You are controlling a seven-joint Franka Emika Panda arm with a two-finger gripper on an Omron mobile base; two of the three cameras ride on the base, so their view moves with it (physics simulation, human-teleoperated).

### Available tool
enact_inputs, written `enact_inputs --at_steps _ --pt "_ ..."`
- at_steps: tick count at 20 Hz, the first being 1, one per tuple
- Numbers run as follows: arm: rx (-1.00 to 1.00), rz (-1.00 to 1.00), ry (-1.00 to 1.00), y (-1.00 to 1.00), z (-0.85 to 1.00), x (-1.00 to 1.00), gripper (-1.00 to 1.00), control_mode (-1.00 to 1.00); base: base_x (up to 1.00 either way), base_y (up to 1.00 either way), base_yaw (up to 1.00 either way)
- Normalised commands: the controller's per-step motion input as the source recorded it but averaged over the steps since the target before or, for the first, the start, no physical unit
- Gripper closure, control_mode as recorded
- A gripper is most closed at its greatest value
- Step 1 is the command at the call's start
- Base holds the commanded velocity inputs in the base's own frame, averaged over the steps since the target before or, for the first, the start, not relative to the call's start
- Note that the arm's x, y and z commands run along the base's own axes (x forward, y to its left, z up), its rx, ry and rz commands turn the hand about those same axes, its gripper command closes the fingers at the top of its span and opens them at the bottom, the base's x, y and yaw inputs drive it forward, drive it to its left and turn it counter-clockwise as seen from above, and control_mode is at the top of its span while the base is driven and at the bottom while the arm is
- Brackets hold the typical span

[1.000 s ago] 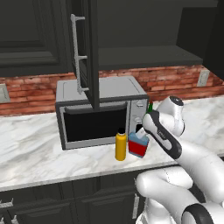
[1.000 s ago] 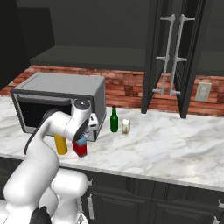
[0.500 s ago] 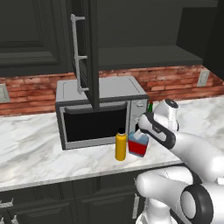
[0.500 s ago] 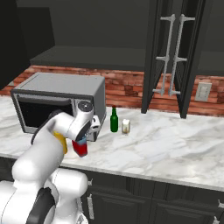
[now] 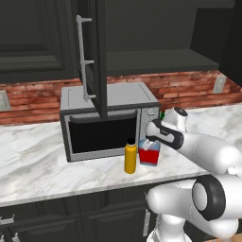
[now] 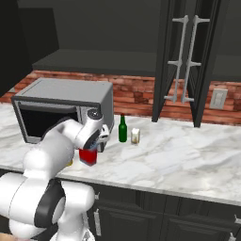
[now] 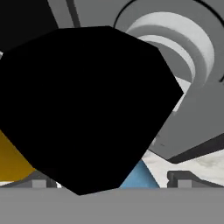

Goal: Sort all alcoholic drinks to one cabinet, and non-alcoholic drinks to the other.

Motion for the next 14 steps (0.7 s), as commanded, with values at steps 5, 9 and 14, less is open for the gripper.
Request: enact_inputs --at_steps 5,9,14 --pt "0.04 0.00 0.16 0.06 -0.26 0.24 1.00 -1.00 0.00 0.00 0.00" --pt "0.01 0.00 0.07 0.00 -0.08 0.05 1.00 -1.00 0.00 0.00 0.00" --pt "0.00 0.00 -0.05 -0.01 0.05 -0.21 1.00 -1.00 0.00 0.00 0.00"
